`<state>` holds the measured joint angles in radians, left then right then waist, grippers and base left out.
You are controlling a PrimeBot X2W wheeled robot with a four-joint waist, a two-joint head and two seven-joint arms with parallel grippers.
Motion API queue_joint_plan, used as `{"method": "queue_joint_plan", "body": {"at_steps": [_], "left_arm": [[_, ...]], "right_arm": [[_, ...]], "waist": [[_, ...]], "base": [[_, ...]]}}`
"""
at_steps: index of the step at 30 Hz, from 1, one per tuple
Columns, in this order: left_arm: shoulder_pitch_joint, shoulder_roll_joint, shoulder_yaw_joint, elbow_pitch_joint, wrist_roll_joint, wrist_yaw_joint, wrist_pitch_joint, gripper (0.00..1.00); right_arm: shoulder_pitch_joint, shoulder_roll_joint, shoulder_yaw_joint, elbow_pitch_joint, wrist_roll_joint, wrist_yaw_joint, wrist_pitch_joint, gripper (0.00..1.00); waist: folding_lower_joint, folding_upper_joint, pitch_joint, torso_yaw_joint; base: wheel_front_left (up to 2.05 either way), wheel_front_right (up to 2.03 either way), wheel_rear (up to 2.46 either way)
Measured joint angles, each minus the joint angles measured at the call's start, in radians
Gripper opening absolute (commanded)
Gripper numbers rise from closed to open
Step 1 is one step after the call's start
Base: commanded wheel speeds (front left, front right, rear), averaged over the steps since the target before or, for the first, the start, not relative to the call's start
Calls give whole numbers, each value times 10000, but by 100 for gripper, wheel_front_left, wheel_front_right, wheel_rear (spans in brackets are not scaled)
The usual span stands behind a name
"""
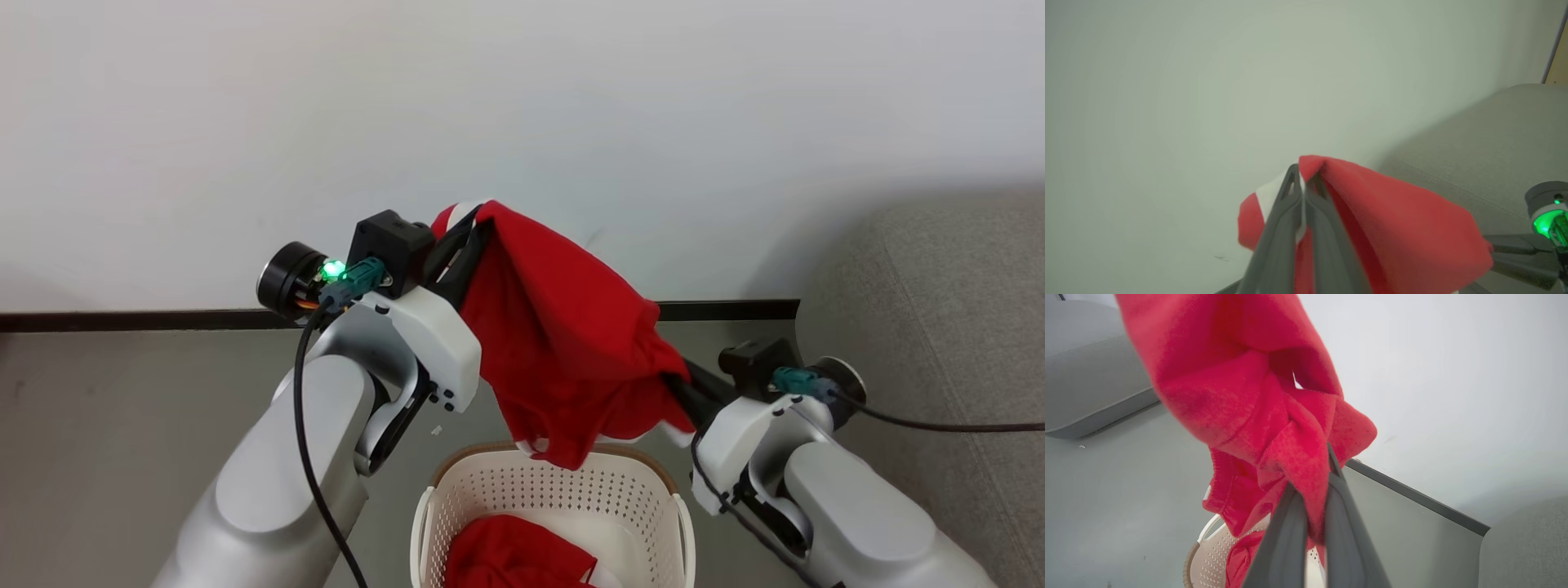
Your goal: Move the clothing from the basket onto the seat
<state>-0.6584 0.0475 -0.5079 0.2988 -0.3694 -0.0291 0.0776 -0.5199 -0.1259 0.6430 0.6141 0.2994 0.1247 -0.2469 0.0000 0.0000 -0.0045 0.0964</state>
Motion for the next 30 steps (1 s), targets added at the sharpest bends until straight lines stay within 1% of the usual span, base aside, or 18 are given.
{"method": "queue_joint_plan", "body": {"at_steps": [3, 4, 5, 6, 7, 8, 9, 11, 12, 17, 22, 30], "left_arm": [[343, 59, 199, 105, -182, 33, -148, 0], [453, 59, 274, 115, -238, 94, -244, 16], [550, 59, 339, 121, -311, 94, -284, 29], [550, 59, 339, 121, -311, 94, -284, 44], [645, 58, 389, 128, -370, 94, -382, 75], [742, 50, 424, 132, -403, 94, -466, 92], [826, 48, 422, 138, -447, 88, -545, 100], [998, 46, 376, 134, -560, 17, -721, 100], [1067, 50, 318, 132, -629, -111, -800, 100], [1454, 13, 272, 134, -794, -263, -1160, 100], [1887, 23, 169, 163, -867, -364, -1455, 100], [2380, 6, -401, -12, -972, -704, -1950, 100]], "right_arm": [[11, -148, -604, -401, 232, 0, -4, 0], [16, -196, -790, -539, 276, 0, -6, 0], [17, -251, -980, -658, 326, 0, -8, 0], [17, -251, -980, -658, 326, 0, -8, 0], [24, -316, -1181, -769, 384, 0, -8, 0], [33, -395, -1346, -876, 441, 0, -10, 0], [35, -466, -1501, -966, 491, 0, -8, 0], [40, -621, -1770, -1185, 575, 0, -8, 0], [40, -671, -1896, -1298, 627, 0, -8, 0], [53, -888, -2543, -1814, 761, 0, -8, 0], [293, -1386, -3369, -2174, 792, 0, -10, 0], [1015, -1894, -4312, -2606, 686, 0, -8, 0]], "waist": [[0, 0, 2, -122], [0, 0, 1, -166], [1, 0, 1, -212], [1, 0, 1, -212], [0, 0, 0, -261], [0, 0, 0, -309], [0, 0, -1, -357], [0, 0, -4, -455], [0, 0, -6, -505], [0, 0, -20, -748], [0, 0, -34, -984], [0, 0, -50, -1356]], "base": [[0, 0, 0], [0, 0, 0], [0, 0, 0], [0, 0, 0], [0, 0, 0], [0, 0, 0], [0, 0, 0], [0, 0, 0], [0, 0, 0], [0, 0, 0], [0, 0, 0], [0, 0, 0]]}}
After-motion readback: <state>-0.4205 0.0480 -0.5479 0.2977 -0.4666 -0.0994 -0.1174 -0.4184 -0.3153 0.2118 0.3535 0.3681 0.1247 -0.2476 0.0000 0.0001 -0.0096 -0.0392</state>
